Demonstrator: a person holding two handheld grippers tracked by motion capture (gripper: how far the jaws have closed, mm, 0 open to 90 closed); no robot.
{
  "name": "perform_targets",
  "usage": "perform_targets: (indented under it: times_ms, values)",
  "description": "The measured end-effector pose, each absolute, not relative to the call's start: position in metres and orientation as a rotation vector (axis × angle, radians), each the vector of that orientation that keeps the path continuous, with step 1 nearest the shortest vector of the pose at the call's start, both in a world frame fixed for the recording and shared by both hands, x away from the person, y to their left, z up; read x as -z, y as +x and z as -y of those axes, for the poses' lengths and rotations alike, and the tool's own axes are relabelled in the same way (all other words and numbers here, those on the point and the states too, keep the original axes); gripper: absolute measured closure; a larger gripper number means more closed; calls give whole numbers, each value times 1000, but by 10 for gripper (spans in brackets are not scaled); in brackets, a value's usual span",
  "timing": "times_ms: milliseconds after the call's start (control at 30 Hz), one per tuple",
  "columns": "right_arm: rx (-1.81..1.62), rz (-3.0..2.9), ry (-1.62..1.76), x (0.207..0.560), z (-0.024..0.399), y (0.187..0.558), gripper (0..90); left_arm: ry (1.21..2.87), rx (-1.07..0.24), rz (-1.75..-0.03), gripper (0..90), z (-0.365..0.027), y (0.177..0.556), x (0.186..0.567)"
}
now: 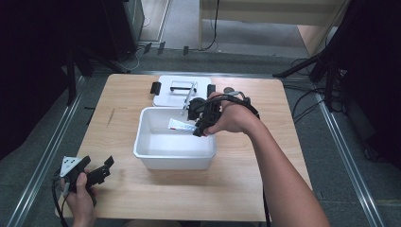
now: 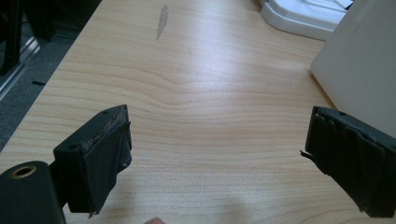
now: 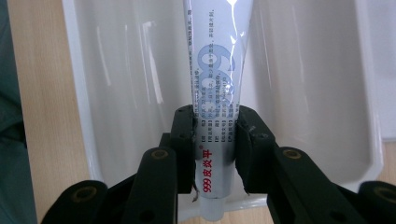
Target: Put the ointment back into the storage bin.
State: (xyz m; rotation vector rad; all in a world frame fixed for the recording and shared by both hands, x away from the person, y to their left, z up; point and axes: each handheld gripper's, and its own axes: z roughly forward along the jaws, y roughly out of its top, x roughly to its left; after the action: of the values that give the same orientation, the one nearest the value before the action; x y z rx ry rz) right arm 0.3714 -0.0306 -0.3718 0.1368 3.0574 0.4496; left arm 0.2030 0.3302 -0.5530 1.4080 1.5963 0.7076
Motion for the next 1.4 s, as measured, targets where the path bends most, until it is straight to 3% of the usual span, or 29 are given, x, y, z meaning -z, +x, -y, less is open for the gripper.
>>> perform_targets:
  times_ms: [1400]
  values:
    - [-263, -3134, 23, 417, 16, 366, 715, 1404, -703, -1596, 76, -331, 203, 553]
